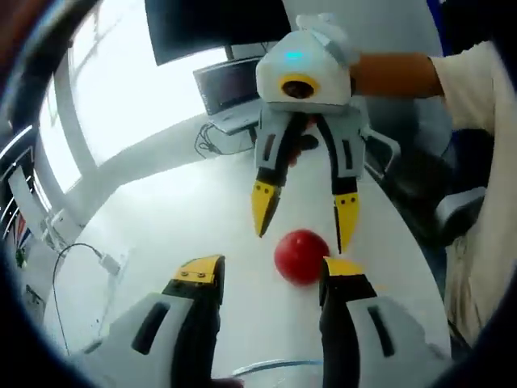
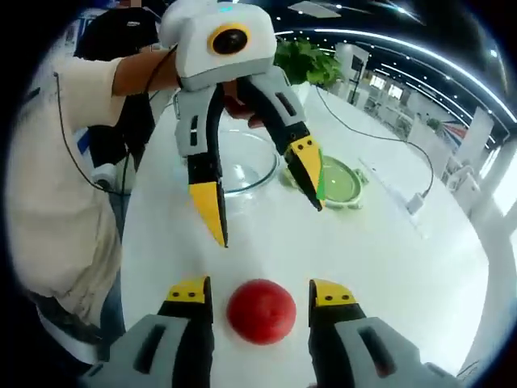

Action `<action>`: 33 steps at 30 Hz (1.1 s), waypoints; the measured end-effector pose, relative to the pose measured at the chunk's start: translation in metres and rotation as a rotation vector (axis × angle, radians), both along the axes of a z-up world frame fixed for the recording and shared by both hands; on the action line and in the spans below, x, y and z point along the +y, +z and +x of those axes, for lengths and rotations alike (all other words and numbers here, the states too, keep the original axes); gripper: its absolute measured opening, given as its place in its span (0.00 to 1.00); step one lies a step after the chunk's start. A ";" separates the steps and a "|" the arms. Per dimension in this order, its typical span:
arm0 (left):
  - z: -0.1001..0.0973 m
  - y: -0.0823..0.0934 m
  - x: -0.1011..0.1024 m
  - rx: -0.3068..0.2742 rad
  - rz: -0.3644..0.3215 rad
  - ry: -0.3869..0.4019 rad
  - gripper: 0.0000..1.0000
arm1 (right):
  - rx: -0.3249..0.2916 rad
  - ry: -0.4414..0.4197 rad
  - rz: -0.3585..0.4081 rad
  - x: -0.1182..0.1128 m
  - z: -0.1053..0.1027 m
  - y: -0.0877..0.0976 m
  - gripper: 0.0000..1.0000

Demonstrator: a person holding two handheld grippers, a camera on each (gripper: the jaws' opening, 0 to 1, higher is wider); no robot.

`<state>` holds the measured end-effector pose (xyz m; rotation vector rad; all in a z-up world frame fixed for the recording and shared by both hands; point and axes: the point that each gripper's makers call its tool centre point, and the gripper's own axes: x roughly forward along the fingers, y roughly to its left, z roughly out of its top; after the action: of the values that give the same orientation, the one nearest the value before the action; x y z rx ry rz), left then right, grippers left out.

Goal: Open container latches remove lid place lid upside down on tabletop take tomato from container place on tabletop

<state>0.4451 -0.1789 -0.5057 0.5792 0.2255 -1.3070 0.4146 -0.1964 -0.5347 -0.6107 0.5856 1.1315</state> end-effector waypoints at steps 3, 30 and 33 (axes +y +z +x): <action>0.008 0.019 0.017 -0.015 -0.086 0.073 0.38 | -0.037 -0.013 0.045 0.007 0.005 0.012 0.42; 0.023 0.079 0.208 -0.165 -0.435 0.593 0.38 | -0.216 -0.264 0.379 -0.016 0.018 0.075 0.42; 0.018 0.088 0.234 -0.186 -0.496 0.663 0.38 | -0.246 -0.350 0.437 -0.034 0.029 0.083 0.41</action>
<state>0.4627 0.0555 -0.4176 0.1669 -0.0662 -0.6205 0.4433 -0.2309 -0.4521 -0.2486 0.2086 0.8017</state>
